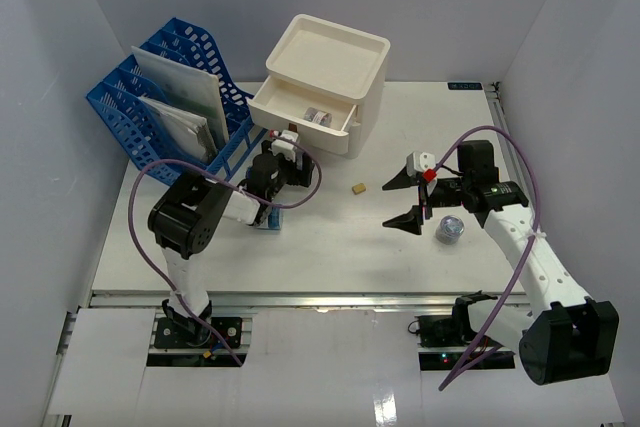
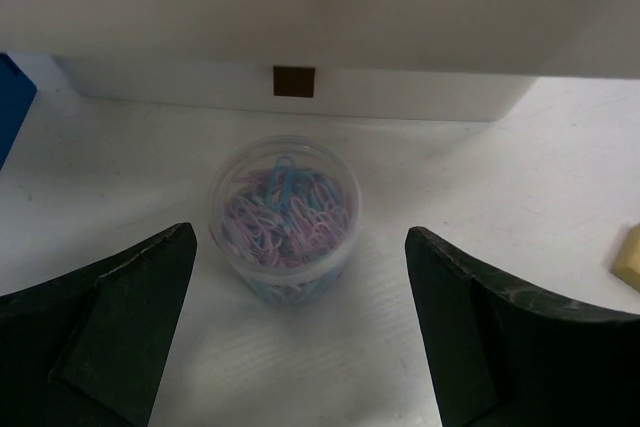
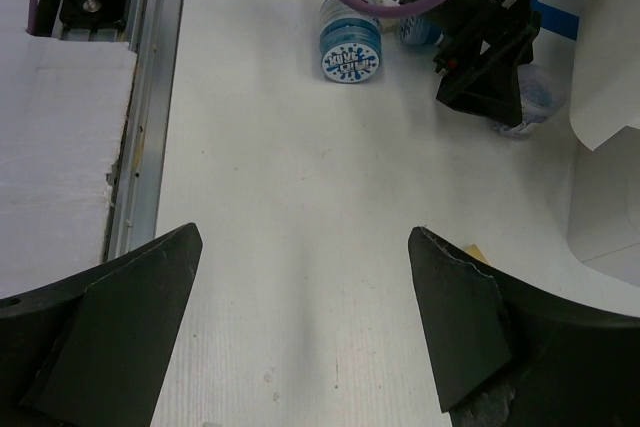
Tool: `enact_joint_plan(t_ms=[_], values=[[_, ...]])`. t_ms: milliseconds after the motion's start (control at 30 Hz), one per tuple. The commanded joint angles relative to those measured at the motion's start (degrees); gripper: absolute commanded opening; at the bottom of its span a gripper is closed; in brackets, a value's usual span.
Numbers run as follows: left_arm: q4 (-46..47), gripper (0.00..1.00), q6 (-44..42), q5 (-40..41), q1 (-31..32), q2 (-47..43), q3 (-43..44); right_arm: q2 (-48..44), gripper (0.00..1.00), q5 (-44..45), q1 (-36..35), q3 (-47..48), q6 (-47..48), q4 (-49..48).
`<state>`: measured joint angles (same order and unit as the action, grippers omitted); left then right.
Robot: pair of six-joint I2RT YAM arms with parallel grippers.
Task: Organize the desk
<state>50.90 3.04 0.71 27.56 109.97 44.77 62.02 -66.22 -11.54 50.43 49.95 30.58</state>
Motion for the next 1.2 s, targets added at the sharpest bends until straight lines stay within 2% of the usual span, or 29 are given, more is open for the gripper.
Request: enact_joint_plan(t_ms=[0, 200, 400, 467, 700, 733, 767, 933, 1167], values=[[4.5, 0.96, -1.0, 4.3, 0.5, 2.3, 1.8, -1.4, 0.9, -1.4, 0.7, -0.3, 1.5, -1.1], [8.2, 0.91, -2.0, 6.9, 0.9, 5.1, 3.2, -1.4, 0.9, -1.6, 0.8, -0.3, 1.6, -1.0], [8.0, 0.76, -2.0, 6.7, 1.1, 6.4, 4.6, -1.1, 0.9, -1.4, 0.9, -0.4, 1.6, -1.0], [8.5, 0.7, -1.9, 6.3, 1.1, 6.3, 4.5, -1.1, 0.9, -1.4, 1.0, -0.3, 1.6, -1.0], [9.0, 0.39, -0.4, 3.8, 1.2, 3.5, 2.0, -1.1, 0.9, -0.8, 1.5, -0.4, 1.6, -1.0], [9.5, 0.31, -0.1, 3.6, 1.4, 2.2, 0.6, -1.0, 0.9, -0.8, 1.5, -0.4, 1.6, -1.0], [10.1, 0.28, 0.5, 3.3, 1.4, 1.1, -0.6, -1.0, 0.9, -0.9, 1.6, -0.4, 1.6, -1.0], [9.0, 0.16, 2.5, 1.4, 2.5, -8.4, -7.8, -0.9, 0.9, -1.0, 1.9, -0.3, 1.3, -1.0], [-4.7, 0.05, 7.2, -3.4, 3.8, -24.0, -11.7, -0.9, 0.9, -1.3, 2.5, -0.3, 0.8, -1.1]])
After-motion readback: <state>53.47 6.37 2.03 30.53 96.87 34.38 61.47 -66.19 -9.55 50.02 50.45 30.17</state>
